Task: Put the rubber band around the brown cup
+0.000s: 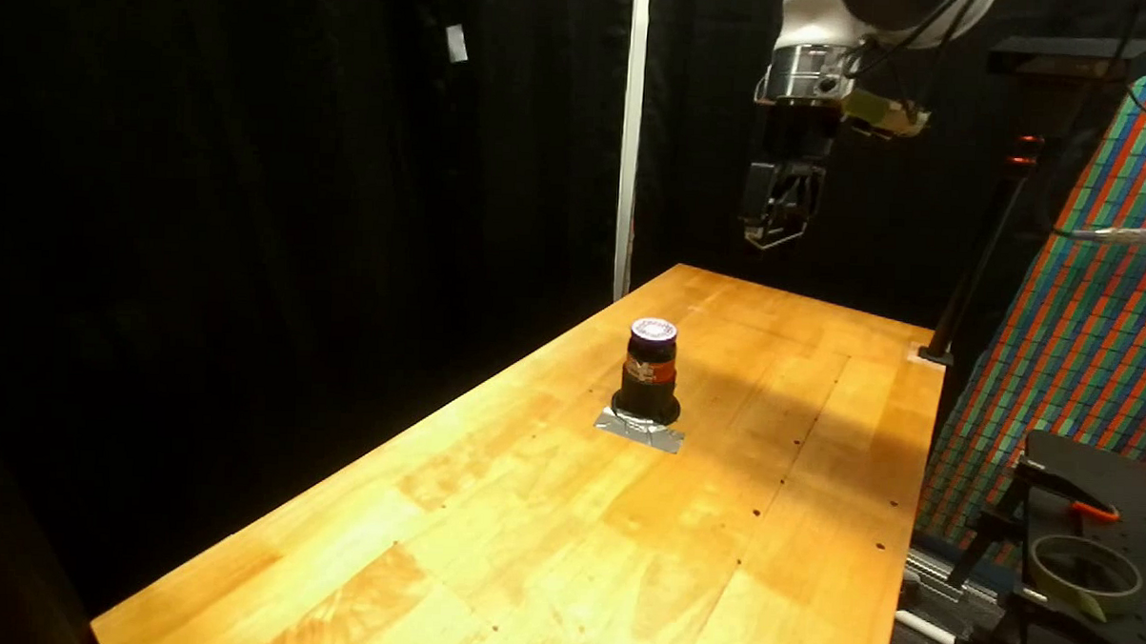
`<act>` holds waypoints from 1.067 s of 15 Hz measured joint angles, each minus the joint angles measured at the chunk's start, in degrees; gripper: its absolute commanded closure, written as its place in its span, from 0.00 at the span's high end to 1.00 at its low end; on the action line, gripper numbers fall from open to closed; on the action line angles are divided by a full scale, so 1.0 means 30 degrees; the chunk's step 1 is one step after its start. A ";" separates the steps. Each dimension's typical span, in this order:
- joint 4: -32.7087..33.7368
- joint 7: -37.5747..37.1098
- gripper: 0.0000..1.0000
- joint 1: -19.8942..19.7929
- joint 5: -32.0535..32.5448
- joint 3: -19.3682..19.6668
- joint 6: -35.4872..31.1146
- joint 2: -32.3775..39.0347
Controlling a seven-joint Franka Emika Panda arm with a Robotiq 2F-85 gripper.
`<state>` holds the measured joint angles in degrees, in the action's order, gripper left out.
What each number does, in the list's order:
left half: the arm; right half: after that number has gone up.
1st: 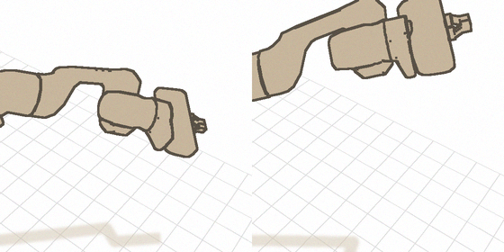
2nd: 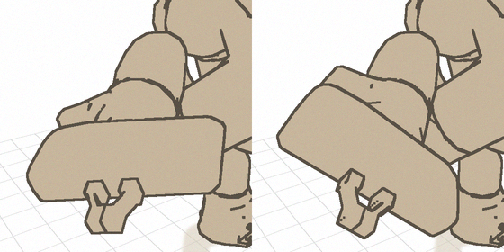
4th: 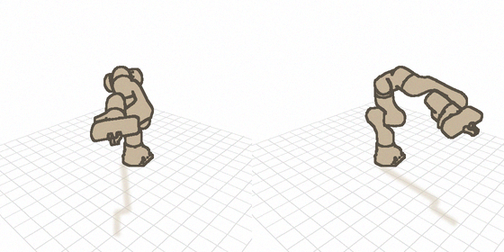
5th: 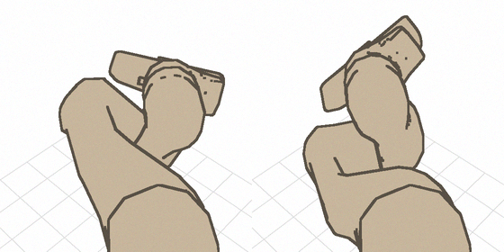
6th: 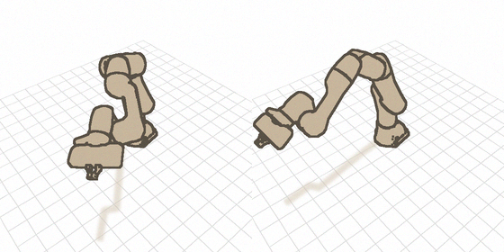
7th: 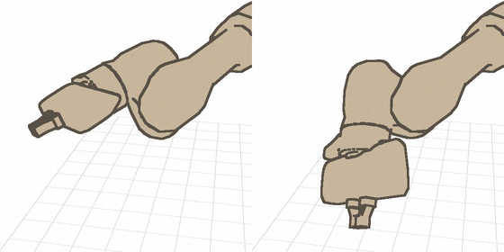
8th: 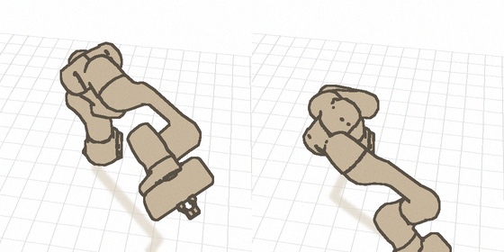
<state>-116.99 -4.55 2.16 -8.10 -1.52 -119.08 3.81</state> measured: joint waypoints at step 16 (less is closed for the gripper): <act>1.5528 0.2753 1.00 0.0139 0.0026 -0.0714 0.5049 1.3344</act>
<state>-70.41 3.71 2.58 -8.02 -3.66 -103.94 43.84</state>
